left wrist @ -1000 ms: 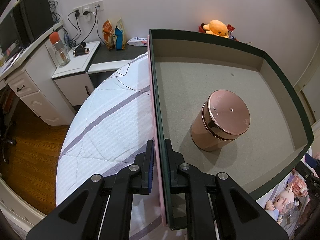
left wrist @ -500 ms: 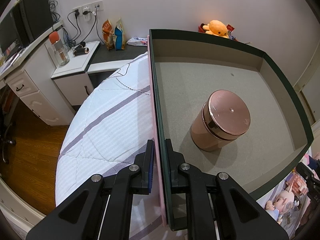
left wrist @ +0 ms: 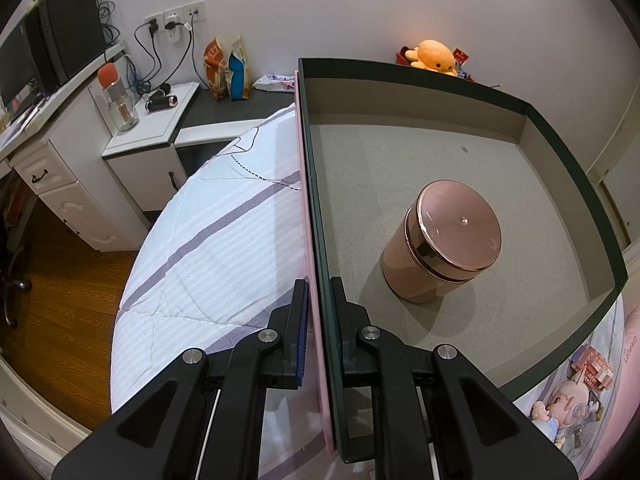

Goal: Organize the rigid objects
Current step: 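Lower the block figure into the box and open the right gripper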

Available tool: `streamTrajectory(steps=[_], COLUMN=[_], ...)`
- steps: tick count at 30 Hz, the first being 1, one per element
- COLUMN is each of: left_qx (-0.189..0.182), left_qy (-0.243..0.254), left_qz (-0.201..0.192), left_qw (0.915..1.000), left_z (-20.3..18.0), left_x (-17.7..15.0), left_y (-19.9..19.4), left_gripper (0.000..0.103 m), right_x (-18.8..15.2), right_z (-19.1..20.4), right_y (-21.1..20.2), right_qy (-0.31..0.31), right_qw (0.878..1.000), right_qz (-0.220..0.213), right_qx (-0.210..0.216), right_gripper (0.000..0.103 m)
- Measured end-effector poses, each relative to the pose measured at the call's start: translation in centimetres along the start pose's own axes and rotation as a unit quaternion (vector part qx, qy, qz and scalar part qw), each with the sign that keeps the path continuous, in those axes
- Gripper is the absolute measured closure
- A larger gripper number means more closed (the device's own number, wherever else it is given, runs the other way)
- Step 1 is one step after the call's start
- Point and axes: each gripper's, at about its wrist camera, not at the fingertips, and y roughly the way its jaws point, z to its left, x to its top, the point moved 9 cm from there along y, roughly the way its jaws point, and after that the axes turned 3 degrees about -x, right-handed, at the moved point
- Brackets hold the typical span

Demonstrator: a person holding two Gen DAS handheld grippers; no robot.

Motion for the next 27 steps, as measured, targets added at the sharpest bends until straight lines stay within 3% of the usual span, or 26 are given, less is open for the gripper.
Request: streamTrajectory(steps=[7, 15, 19, 21, 27], left_qx=[0.000, 0.001, 0.005, 0.005, 0.006], left_qy=[0.001, 0.002, -0.001, 0.000, 0.001], left_qz=[0.001, 0.002, 0.005, 0.005, 0.005], left_qw=[1.0000, 1.0000, 1.0000, 1.0000, 1.0000], left_z=[0.0, 0.2, 0.3, 0.4, 0.4], left_x=[0.0, -0.1, -0.1, -0.1, -0.2], left_y=[0.0, 0.0, 0.1, 0.1, 0.1], left_gripper=[0.093, 0.093, 0.093, 0.093, 0.093], right_x=[3.4, 2.4, 2.0, 1.6, 1.7], right_z=[3.7, 5.4, 6.0, 5.9, 4.7], right_y=[7.1, 15.3, 16.6, 16.8, 16.4], right_qy=[-0.022, -0.015, -0.007, -0.011, 0.032], right_qw=[0.999, 0.991, 0.988, 0.987, 0.988], right_qz=[0.037, 0.122, 0.142, 0.155, 0.144], right_qx=[0.019, 0.043, 0.059, 0.046, 0.056], right_gripper=[0.048, 0.048, 0.047, 0.047, 0.043])
